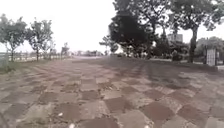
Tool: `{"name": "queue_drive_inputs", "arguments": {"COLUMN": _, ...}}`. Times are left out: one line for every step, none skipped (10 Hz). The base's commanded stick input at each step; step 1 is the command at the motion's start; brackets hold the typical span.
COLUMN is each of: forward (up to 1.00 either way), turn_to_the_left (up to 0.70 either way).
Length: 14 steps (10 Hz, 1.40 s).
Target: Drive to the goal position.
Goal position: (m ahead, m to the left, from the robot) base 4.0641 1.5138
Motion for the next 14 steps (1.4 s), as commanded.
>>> {"name": "queue_drive_inputs", "arguments": {"forward": 1.00, "turn_to_the_left": 0.00}}
{"name": "queue_drive_inputs", "arguments": {"forward": 1.00, "turn_to_the_left": 0.00}}
{"name": "queue_drive_inputs", "arguments": {"forward": 1.00, "turn_to_the_left": 0.00}}
{"name": "queue_drive_inputs", "arguments": {"forward": 1.00, "turn_to_the_left": 0.00}}
{"name": "queue_drive_inputs", "arguments": {"forward": 1.00, "turn_to_the_left": 0.00}}
{"name": "queue_drive_inputs", "arguments": {"forward": 1.00, "turn_to_the_left": 0.00}}
{"name": "queue_drive_inputs", "arguments": {"forward": 1.00, "turn_to_the_left": 0.00}}
{"name": "queue_drive_inputs", "arguments": {"forward": 1.00, "turn_to_the_left": 0.00}}
{"name": "queue_drive_inputs", "arguments": {"forward": 1.00, "turn_to_the_left": 0.00}}
{"name": "queue_drive_inputs", "arguments": {"forward": 1.00, "turn_to_the_left": 0.00}}
{"name": "queue_drive_inputs", "arguments": {"forward": 1.00, "turn_to_the_left": 0.00}}
{"name": "queue_drive_inputs", "arguments": {"forward": 1.00, "turn_to_the_left": 0.00}}
{"name": "queue_drive_inputs", "arguments": {"forward": 1.00, "turn_to_the_left": 0.00}}
{"name": "queue_drive_inputs", "arguments": {"forward": 1.00, "turn_to_the_left": 0.00}}
